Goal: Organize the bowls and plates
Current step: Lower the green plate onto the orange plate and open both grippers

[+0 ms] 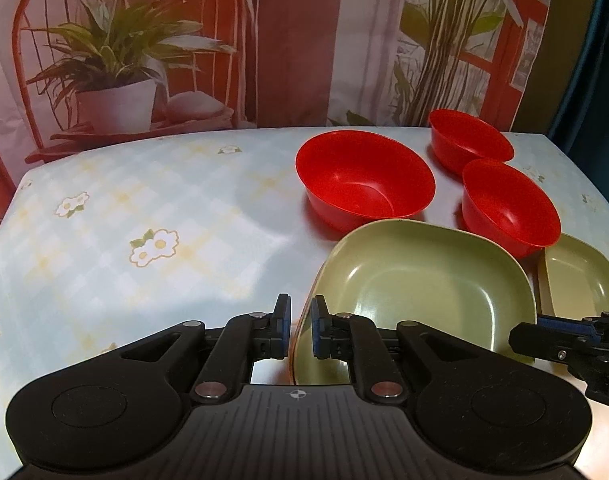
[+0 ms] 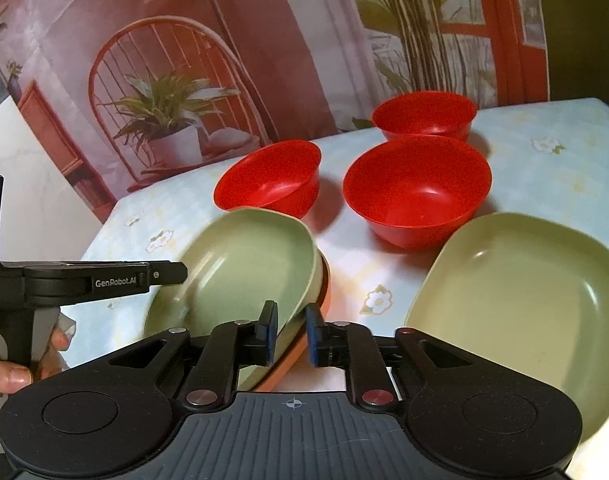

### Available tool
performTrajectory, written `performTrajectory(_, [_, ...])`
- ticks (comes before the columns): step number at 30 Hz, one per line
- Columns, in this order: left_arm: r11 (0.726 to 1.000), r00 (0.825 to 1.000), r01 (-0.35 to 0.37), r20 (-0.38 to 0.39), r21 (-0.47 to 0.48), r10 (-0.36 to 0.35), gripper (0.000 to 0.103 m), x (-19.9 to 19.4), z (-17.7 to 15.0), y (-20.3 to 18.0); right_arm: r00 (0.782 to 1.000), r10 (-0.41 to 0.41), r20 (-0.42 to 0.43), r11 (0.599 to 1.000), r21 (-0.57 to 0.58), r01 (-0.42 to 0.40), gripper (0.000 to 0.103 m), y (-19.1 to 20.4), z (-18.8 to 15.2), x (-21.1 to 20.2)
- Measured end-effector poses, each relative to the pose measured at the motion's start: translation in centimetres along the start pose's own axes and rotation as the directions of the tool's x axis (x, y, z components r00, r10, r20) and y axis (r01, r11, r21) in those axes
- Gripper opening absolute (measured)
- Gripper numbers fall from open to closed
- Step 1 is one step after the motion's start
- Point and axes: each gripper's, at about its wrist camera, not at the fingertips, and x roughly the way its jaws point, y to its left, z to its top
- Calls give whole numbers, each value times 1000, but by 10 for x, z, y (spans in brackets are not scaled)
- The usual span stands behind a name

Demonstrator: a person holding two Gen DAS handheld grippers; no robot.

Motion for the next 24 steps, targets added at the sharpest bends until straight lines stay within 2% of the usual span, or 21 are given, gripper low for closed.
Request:
performTrajectory(7, [1000,1000,-6,16,-13,6,12,-4,-2,1,999,-23,49,999,-27,24,16,-1,-2,-9])
performTrajectory(12, [1000,1000,-1,15,-19,2,12,-4,-5,2,998,-15,55,998,-54,18,7,0,-4,-9])
performTrajectory(21, [1000,1000,-9,22,-21,10,12,-9,-6,2,1000,-20,17,1000,-19,21,8,-3,-8,0])
performTrajectory(24, [1000,999,-9,45,-20,10,12,-16,-5,0,999,-33,38,999,-42,34,14,-1,-8,-4])
